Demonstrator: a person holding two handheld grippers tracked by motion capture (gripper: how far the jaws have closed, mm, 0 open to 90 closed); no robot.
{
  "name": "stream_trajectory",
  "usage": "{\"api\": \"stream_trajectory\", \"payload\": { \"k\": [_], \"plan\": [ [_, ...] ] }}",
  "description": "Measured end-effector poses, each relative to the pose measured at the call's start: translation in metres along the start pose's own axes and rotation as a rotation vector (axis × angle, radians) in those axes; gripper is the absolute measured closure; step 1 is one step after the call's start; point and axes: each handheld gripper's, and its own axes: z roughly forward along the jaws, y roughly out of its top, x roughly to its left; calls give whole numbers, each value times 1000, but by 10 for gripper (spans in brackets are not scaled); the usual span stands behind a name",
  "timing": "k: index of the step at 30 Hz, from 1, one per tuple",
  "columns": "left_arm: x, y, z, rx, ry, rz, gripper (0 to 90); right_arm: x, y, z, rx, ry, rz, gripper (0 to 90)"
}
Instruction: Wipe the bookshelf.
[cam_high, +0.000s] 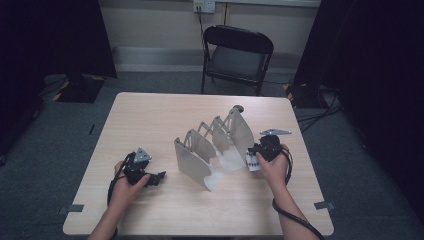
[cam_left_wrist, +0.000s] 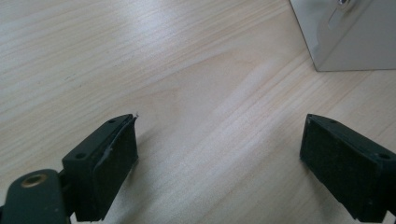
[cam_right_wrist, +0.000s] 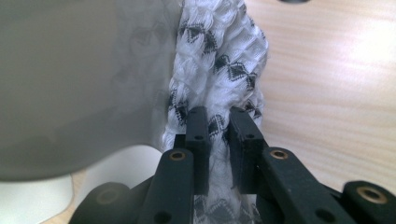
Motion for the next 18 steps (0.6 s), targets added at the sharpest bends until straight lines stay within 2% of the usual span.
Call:
{"api": "stream_trajectory", "payload": {
  "k": [11,13,18],
  "plan": [
    [0,0,0,0,0,0,109,-5,-18,20,23,1,-43,771],
    [0,0,0,0,0,0,109,-5,-22,21,13,8,-36,771],
    [0,0,0,0,0,-1,109,-3,-27,14,30,0,-78,772]
  ]
}}
